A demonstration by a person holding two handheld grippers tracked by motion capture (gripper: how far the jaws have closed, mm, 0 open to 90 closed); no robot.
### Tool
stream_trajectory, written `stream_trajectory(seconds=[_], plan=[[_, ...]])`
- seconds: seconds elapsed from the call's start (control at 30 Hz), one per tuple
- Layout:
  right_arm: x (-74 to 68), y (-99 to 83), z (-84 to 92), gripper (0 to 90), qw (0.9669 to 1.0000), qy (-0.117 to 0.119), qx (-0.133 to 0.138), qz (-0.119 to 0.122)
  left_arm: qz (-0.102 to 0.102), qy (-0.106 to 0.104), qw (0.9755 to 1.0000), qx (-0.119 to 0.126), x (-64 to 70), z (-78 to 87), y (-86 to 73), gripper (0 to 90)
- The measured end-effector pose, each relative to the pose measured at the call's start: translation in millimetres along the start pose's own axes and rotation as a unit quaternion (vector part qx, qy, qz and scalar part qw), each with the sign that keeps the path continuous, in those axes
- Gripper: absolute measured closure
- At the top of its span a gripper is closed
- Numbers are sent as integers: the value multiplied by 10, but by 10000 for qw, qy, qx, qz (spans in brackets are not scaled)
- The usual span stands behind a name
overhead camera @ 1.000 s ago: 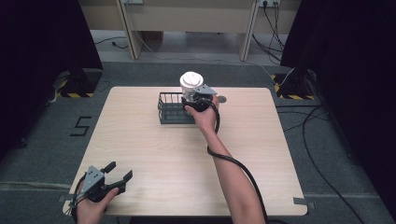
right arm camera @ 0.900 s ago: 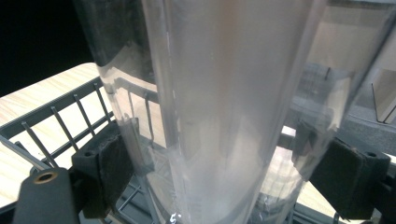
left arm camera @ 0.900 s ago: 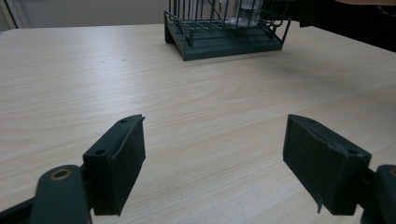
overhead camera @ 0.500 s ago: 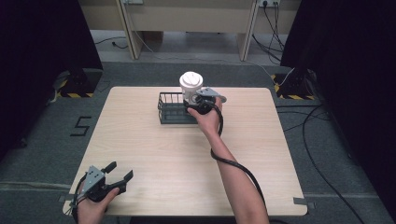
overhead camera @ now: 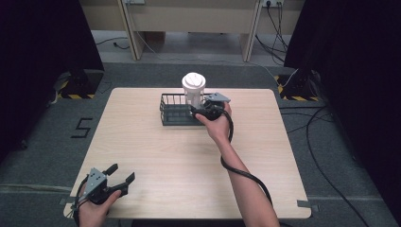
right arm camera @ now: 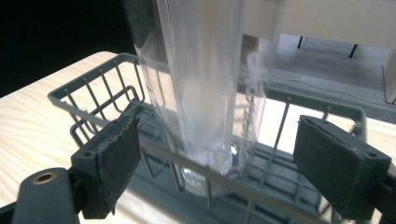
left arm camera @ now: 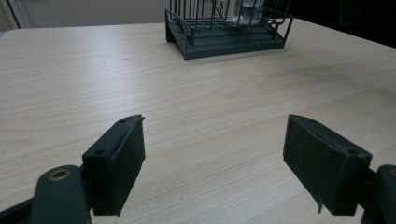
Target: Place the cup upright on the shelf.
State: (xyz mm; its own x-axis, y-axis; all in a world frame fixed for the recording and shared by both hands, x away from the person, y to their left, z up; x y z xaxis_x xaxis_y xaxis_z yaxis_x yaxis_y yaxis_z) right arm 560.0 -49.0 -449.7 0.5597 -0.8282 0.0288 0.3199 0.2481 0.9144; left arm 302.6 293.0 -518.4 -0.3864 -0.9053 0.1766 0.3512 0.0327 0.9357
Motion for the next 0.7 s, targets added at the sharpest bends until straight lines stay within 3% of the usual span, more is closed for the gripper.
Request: stream_trajectory(seconds=[0.7], plan=[[4,-97,505,162,9997,173,30,157,-36,27,10000,-13,4,-5,-4,200]])
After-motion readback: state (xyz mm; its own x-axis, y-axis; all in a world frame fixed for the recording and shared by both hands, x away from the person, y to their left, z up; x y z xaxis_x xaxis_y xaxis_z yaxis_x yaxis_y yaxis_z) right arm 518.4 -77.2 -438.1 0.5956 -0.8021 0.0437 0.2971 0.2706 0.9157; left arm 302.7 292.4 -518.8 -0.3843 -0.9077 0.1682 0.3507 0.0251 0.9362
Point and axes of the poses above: each handheld gripper's, and its own axes: z roughly backward along the jaws, y roughly out of its top, x roughly to its right, the point moved 2 cm from there along -z, roughly forward along the jaws, and after that the axes turned 5 degrees about z, right-handed, at the moved point
